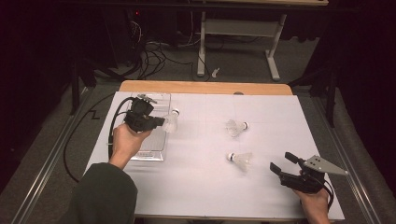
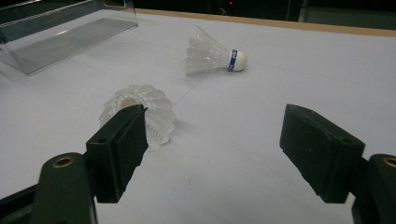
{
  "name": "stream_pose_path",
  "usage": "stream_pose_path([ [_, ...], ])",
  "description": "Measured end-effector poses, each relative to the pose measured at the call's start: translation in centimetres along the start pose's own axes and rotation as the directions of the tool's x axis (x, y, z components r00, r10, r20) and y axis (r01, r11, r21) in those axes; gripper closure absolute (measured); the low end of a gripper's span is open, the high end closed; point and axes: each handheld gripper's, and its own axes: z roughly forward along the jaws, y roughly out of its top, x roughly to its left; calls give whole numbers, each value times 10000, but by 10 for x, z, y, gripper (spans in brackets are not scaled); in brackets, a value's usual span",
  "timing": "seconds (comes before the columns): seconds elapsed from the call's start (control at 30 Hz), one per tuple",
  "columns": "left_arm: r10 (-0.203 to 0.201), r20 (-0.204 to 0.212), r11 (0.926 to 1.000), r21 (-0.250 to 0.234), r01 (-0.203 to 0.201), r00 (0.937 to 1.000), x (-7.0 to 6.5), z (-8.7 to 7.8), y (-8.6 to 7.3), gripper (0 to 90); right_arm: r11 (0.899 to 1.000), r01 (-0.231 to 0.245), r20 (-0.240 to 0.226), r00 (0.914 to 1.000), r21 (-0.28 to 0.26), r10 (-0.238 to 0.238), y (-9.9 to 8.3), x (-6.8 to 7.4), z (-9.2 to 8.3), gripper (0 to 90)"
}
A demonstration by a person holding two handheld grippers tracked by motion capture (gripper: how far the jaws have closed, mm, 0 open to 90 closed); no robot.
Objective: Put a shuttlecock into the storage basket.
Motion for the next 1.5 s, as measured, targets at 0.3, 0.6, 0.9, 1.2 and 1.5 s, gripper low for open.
stream_pose_path([
  [0.3,-193,-216,9998,45,194,9996,8,2,0,897,10000,1,-3,10000,-9,-1,0,0,0,237],
  [0.6,-421,-446,9991,-30,420,9981,16,2,1,897,10000,-9,-14,10000,-15,9,0,0,0,237],
  [0.9,-422,-813,9990,119,433,9958,21,7,2,897,10000,-27,-20,10000,-20,27,0,0,0,237],
  [1.2,-723,-991,9971,155,742,9924,30,11,2,896,10000,-5,-32,10000,-8,5,0,0,0,237],
  [1.5,-968,-1189,9948,205,999,9882,38,17,4,896,10000,-19,-32,10000,-19,19,0,0,0,237],
])
